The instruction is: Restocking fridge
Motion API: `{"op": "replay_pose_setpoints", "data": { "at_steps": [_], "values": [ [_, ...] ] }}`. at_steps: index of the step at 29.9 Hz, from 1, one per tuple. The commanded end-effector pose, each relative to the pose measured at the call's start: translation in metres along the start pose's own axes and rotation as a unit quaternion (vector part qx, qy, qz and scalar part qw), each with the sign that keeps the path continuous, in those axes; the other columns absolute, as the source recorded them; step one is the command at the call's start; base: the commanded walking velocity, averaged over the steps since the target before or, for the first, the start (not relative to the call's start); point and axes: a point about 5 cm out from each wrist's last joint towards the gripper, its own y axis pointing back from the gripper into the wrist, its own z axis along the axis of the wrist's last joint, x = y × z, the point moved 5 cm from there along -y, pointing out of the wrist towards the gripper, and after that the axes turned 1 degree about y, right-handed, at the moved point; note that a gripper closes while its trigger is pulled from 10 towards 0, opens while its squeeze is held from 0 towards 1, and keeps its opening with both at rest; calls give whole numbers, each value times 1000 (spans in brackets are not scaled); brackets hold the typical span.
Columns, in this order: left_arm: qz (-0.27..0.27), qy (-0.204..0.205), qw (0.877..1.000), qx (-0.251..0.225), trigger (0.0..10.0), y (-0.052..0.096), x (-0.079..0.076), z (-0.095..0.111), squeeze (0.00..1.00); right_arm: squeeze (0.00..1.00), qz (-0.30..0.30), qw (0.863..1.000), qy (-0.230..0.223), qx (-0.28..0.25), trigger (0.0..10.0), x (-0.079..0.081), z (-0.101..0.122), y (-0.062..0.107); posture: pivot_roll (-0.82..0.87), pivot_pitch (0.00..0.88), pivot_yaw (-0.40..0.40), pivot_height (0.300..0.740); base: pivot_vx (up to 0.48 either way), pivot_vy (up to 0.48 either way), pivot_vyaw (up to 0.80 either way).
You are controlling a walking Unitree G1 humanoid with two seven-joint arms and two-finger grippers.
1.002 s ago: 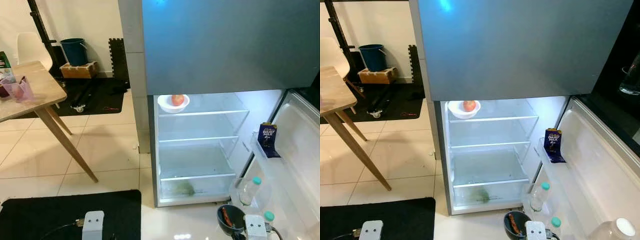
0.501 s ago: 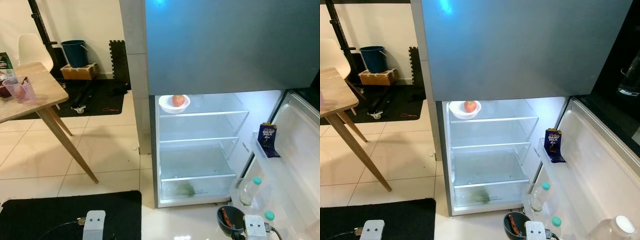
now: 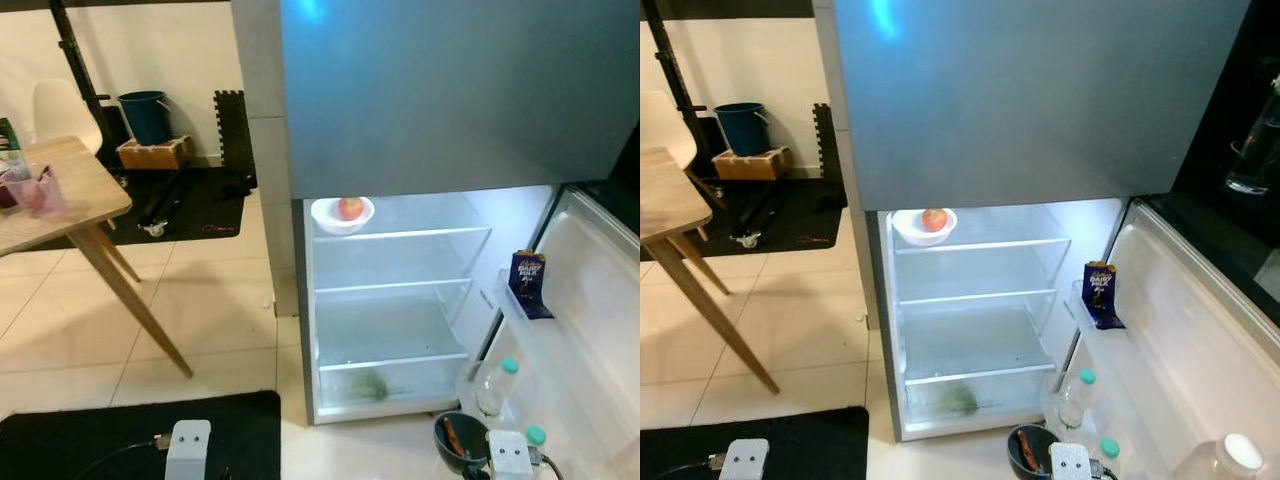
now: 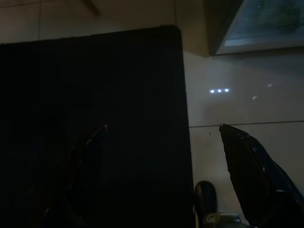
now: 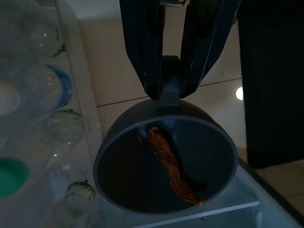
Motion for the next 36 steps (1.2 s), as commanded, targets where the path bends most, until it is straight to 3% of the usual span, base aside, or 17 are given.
{"op": "replay_pose_setpoints", "data": {
  "at_steps": [1, 36],
  "values": [
    [4, -8, 1000, 5, 10000, 0, 6, -2, 0, 0, -2, 1000, -1, 13, 10000, 0, -7, 2, -35, 101, 21, 740, 352, 0, 0],
    [-5, -22, 1000, 9, 10000, -1, 4, -1, 0, 0, -10, 1000, -7, 17, 10000, -2, -13, 5, -37, 90, 38, 740, 333, 0, 0]
  ]
}}
